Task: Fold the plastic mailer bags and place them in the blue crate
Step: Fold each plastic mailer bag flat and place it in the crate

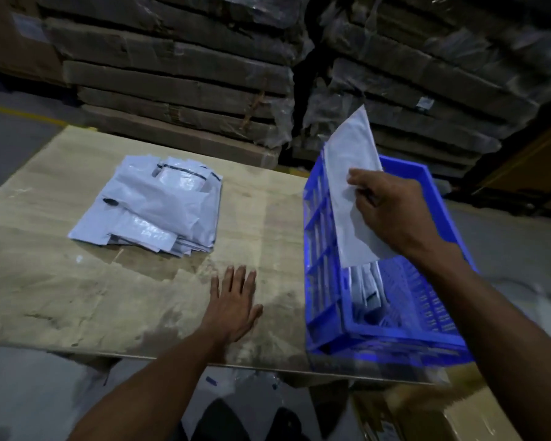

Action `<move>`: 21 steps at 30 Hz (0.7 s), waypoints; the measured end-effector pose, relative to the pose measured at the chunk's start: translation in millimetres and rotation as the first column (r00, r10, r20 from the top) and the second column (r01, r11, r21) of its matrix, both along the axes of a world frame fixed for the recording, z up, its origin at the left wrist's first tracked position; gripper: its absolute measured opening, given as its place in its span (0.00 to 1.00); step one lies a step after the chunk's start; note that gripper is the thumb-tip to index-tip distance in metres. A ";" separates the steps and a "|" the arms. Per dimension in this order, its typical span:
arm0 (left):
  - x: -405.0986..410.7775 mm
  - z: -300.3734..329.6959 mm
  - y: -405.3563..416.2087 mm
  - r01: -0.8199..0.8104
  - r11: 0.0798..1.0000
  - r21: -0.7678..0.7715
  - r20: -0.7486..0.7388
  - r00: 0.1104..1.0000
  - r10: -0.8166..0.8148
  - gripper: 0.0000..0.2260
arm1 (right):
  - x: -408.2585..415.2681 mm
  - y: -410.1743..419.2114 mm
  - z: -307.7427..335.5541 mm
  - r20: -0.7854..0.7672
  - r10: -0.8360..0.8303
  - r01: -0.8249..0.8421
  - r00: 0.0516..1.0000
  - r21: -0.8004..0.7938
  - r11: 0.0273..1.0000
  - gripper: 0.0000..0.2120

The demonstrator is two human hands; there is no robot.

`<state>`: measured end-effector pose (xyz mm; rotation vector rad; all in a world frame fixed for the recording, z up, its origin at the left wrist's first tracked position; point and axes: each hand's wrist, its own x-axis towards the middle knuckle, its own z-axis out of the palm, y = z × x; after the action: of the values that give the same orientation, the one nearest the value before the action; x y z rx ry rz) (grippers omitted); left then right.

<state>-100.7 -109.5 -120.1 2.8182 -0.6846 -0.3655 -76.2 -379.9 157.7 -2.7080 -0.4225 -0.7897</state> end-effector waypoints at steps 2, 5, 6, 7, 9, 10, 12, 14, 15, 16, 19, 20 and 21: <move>6.4 2.8 -19.2 0.006 1.000 0.010 -0.016 1.000 -0.006 0.38 | -0.1 -26.1 2.3 0.002 -0.022 0.022 1.000 0.011 1.000 0.14; 12.2 7.5 -42.7 -0.007 0.998 0.060 -0.022 1.000 0.008 0.33 | -2.0 -60.6 -0.1 -0.027 -0.047 0.046 0.999 -0.012 0.999 0.14; 13.6 8.4 -49.3 -0.014 0.997 0.080 -0.028 0.999 0.016 0.32 | -2.4 -73.1 -4.4 -0.049 -0.065 0.064 0.997 -0.020 0.998 0.15; 14.7 9.3 -54.0 -0.021 0.995 0.099 -0.039 0.999 0.025 0.31 | -3.2 -84.8 -11.0 -0.074 -0.095 0.092 0.993 -0.032 0.995 0.15; 17.0 11.7 -60.3 -0.029 0.991 0.131 -0.062 0.997 0.037 0.31 | -5.3 -106.7 -30.9 -0.123 -0.164 0.157 0.979 -0.064 0.986 0.15; 18.9 11.9 -62.9 -0.029 0.989 0.144 -0.081 0.996 0.041 0.31 | -7.0 -117.1 -42.9 -0.153 -0.194 0.184 0.969 -0.076 0.980 0.15; 24.7 15.0 -66.4 -0.030 0.983 0.180 -0.140 0.989 0.055 0.32 | -12.1 -132.8 -69.0 -0.228 -0.258 0.238 0.939 -0.110 0.965 0.15; 30.5 17.7 -70.6 -0.035 0.977 0.211 -0.195 0.978 0.077 0.32 | -16.2 -140.2 -91.9 -0.325 -0.317 0.276 0.891 -0.166 0.947 0.16; 33.1 18.9 -73.3 -0.038 0.974 0.221 -0.216 0.973 0.087 0.33 | -18.0 -142.1 -100.9 -0.378 -0.341 0.283 0.861 -0.200 0.938 0.16; 35.1 19.6 -76.0 -0.045 0.972 0.230 -0.232 0.968 0.100 0.33 | -19.3 -144.8 -110.1 -0.428 -0.354 0.278 0.831 -0.231 0.932 0.16; 38.2 22.8 -78.2 -0.078 0.966 0.247 -0.266 0.953 0.145 0.35 | -25.2 -148.1 -124.9 -0.524 -0.353 0.218 0.775 -0.303 0.928 0.14; 38.6 23.4 -78.9 -0.084 0.965 0.250 -0.270 0.951 0.153 0.35 | -27.0 -151.5 -126.6 -0.534 -0.352 0.211 0.769 -0.309 0.928 0.13; 38.5 24.0 -79.4 -0.089 0.964 0.251 -0.273 0.949 0.159 0.35 | -29.5 -154.3 -126.0 -0.536 -0.350 0.208 0.768 -0.309 0.928 0.12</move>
<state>-62.2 -188.9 -96.1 2.9144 -0.4201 -0.8712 -105.7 -534.2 31.7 -3.0823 0.0491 0.0846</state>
